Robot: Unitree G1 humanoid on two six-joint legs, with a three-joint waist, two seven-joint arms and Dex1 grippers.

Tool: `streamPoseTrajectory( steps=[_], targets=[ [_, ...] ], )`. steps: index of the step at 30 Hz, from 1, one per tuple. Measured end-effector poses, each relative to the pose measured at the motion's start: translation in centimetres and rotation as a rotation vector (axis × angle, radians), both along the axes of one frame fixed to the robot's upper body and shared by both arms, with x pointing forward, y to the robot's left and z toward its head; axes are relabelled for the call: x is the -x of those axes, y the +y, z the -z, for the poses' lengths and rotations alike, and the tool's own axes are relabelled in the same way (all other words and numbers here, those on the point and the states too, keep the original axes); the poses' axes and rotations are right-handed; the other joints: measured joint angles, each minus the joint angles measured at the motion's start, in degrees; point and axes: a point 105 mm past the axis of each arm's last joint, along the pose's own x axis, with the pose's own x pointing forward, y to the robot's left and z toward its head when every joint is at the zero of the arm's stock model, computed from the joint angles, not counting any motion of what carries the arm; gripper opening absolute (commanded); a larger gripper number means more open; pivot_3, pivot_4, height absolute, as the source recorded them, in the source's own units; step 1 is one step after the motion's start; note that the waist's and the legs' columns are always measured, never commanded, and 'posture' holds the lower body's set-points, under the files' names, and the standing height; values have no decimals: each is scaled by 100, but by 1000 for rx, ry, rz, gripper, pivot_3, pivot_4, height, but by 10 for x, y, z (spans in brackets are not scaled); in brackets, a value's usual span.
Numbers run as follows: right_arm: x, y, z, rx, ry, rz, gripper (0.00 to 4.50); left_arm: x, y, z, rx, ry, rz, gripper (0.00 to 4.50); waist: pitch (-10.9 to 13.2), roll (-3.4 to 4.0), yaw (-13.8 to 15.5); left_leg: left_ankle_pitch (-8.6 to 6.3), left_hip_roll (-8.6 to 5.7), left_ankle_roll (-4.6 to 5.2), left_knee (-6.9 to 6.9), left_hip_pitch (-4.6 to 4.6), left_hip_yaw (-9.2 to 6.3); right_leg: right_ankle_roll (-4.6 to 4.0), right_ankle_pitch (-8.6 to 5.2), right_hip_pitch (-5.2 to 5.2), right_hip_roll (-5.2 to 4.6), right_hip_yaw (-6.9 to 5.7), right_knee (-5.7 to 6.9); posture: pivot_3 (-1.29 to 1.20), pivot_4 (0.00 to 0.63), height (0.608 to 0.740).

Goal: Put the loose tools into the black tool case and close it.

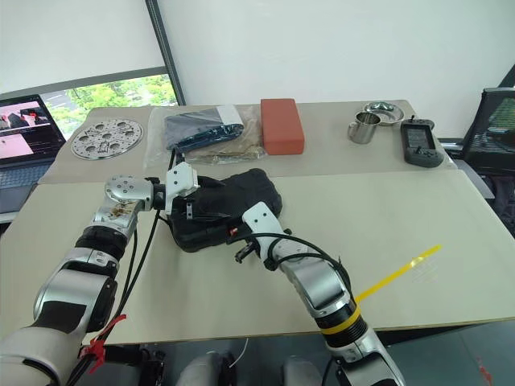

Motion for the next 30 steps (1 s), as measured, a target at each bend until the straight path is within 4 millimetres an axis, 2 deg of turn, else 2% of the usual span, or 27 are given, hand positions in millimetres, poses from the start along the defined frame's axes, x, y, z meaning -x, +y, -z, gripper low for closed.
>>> streamPoseTrajectory(
  steps=[4,9,19,26,30],
  targets=[
    [11,10,-15,-43,4,-57,90,0,0,1,1,1,-1,4500,-1,1,-12,0,3,0,-1,2,0,0,0,0,2,0,0,0,150,740],
    [13,23,-36,-94,-43,-99,90,0,-4,1,9,2,5,4500,-7,1,6,-3,-2,4,-1,0,-1,0,0,2,-2,-1,-1,0,150,740],
    [8,14,-31,-81,-30,-68,90,0,-3,1,7,3,4,4500,-10,2,7,-4,-4,6,-1,0,1,0,0,2,-5,-1,-3,0,150,740],
    [23,12,-39,-101,-26,-140,90,0,-2,1,6,4,3,4500,-11,1,5,-5,-3,7,-2,0,0,0,0,2,-4,0,-4,0,150,740],
    [28,9,-31,-85,0,-146,90,0,-2,2,6,4,3,4500,-11,0,6,-5,-3,7,-2,0,1,0,0,2,-5,0,-5,0,150,740]
  ],
)
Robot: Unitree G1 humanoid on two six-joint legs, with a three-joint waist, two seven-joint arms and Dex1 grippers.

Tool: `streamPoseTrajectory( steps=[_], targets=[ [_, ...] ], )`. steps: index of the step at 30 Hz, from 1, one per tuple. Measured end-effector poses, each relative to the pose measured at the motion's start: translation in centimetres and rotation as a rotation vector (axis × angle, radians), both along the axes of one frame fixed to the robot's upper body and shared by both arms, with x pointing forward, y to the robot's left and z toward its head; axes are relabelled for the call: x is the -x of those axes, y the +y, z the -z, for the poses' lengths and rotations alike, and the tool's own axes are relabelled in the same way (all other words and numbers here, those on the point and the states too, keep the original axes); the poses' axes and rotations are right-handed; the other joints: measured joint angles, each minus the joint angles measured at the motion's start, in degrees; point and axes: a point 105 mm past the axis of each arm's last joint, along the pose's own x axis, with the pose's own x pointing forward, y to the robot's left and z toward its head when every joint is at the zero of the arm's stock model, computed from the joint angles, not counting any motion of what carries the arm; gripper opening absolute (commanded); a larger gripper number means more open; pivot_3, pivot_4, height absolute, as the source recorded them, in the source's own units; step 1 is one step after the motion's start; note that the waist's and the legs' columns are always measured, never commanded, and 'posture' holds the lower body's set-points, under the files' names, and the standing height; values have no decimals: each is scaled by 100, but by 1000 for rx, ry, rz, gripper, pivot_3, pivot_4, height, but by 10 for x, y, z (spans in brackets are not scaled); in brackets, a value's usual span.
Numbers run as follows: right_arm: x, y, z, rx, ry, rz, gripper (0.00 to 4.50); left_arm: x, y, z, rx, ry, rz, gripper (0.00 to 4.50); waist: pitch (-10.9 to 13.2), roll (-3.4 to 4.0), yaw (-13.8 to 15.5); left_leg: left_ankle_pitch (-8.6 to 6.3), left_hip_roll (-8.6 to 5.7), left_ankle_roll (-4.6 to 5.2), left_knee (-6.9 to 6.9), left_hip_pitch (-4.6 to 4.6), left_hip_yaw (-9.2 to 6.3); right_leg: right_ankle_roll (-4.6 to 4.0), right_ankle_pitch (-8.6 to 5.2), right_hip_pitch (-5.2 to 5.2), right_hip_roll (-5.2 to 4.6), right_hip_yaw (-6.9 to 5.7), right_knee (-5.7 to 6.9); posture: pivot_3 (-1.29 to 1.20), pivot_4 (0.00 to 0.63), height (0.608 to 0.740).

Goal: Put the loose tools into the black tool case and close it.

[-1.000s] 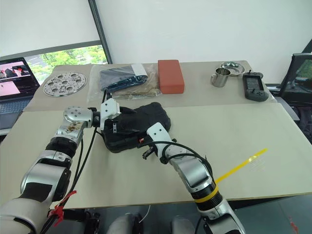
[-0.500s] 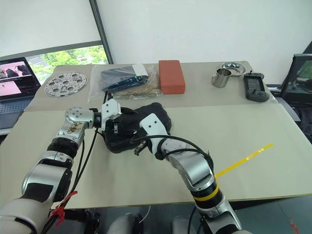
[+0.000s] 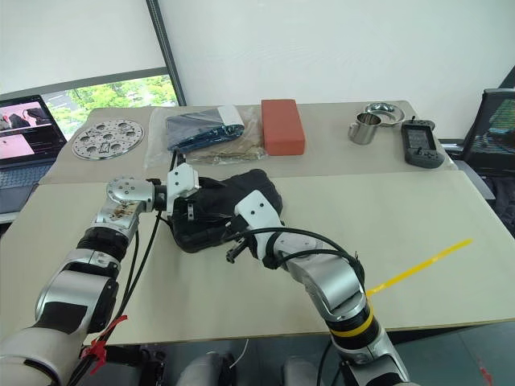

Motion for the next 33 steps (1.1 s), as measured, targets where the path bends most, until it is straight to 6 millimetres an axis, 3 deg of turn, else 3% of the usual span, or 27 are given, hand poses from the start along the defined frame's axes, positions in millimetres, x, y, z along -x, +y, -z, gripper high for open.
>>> streamPoseTrajectory(
  steps=[6,10,19,21,28,29,33],
  targets=[
    [-13,-5,21,49,29,62,90,0,0,0,0,2,-2,4500,-1,0,-1,0,0,0,0,0,0,0,0,0,1,0,0,0,150,740],
    [-23,-2,22,36,4,87,90,0,1,0,-1,1,-2,4500,-1,0,-2,1,0,0,0,1,1,1,0,0,1,0,0,0,150,740],
    [-27,1,26,14,9,88,90,0,6,0,-2,-3,-20,4500,-1,0,-35,5,7,-7,0,5,0,0,0,-1,6,1,6,0,150,740],
    [-24,-9,23,17,-22,88,90,1,5,1,30,3,-27,4500,-1,0,-27,3,4,-4,0,0,0,0,0,-2,1,1,3,0,150,740],
    [-13,-82,25,63,-73,150,90,12,29,0,240,62,-161,4500,8,-4,-60,-3,7,4,-7,-12,4,1,0,-5,3,6,-23,0,150,740],
    [-14,-94,21,57,-105,165,605,17,40,-2,269,75,-200,4500,13,-5,-74,0,11,-1,-9,-11,3,1,-1,-7,9,8,-24,0,150,740],
    [-17,-135,0,25,-220,225,1799,44,70,-7,341,109,-306,4500,23,-8,-58,6,17,-12,-20,-5,-2,2,-1,-5,14,10,-24,0,150,740]
  ],
)
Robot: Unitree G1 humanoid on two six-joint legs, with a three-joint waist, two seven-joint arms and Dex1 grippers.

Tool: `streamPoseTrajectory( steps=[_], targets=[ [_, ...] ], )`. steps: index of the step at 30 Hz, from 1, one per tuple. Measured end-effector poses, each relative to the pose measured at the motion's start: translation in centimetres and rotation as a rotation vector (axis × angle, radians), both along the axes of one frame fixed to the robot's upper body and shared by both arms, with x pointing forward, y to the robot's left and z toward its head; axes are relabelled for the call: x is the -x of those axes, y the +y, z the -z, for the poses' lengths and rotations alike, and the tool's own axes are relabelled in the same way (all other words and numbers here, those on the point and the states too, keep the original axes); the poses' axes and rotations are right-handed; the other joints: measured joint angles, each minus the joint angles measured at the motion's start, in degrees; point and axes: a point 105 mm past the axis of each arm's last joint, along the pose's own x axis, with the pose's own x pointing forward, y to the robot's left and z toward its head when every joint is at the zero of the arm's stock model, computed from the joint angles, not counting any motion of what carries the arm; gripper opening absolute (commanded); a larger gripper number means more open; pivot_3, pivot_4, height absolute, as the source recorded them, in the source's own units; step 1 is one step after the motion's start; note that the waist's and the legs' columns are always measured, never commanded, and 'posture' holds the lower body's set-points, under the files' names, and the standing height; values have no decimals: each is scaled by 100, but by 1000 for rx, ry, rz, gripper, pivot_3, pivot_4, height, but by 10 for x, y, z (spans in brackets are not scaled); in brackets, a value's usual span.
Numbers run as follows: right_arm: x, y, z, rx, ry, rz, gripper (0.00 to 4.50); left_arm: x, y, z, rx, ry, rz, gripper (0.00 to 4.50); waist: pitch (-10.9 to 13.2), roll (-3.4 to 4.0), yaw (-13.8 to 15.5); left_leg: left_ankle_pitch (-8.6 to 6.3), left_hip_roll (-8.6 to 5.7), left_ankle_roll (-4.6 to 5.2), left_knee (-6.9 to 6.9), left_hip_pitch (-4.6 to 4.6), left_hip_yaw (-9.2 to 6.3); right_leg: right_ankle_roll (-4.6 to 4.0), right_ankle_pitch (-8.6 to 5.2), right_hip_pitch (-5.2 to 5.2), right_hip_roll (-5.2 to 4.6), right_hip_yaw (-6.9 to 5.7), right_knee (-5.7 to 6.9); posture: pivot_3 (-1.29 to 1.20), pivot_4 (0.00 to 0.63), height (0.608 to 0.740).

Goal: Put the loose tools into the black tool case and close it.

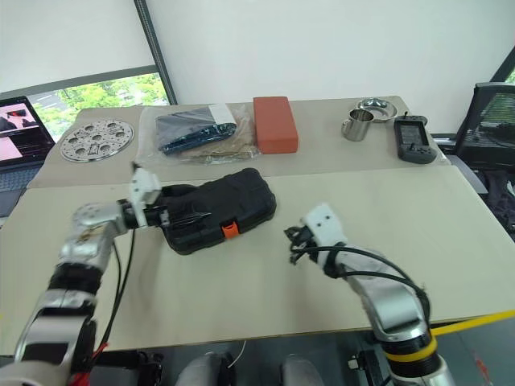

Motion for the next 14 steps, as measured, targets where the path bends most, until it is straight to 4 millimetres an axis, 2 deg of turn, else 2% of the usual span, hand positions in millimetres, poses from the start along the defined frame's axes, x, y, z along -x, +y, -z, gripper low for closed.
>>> streamPoseTrajectory(
  steps=[2,4,6,8,10,12,14],
  targets=[
    [4,-12,-2,-15,-15,-30,2539,21,11,2,-32,12,-35,4500,1,-1,24,-4,-4,4,-4,1,1,0,0,7,-9,0,-10,0,150,740],
    [11,-32,10,-17,24,-30,3144,38,24,15,-57,64,-79,4500,5,-3,42,-12,-10,17,-2,14,4,0,0,26,-25,2,-14,0,150,740],
    [18,-43,18,-27,43,-62,3899,53,35,28,-74,96,-142,4500,8,-1,70,-16,-12,24,1,10,4,-1,1,29,-37,2,-23,0,150,740],
    [22,-52,26,-53,47,-101,4406,71,48,45,-110,122,-230,4500,10,-4,76,-17,-13,26,3,13,1,-1,3,37,-42,1,-31,0,150,740],
    [28,-70,40,-48,79,-95,4406,87,56,63,-141,144,-307,4500,16,-5,75,-23,-13,33,-3,38,0,-2,4,74,-73,0,-57,0,150,740],
    [32,-82,51,-52,93,-99,4406,100,56,78,-151,168,-349,4500,24,-8,85,-25,-18,31,-19,58,0,-4,4,96,-98,-4,-68,0,150,740],
    [32,-88,54,-56,84,-112,4406,104,47,79,-150,150,-343,4500,26,-9,107,-44,-22,-1,-30,58,1,-6,5,98,-116,-3,-73,0,150,740]
  ],
)
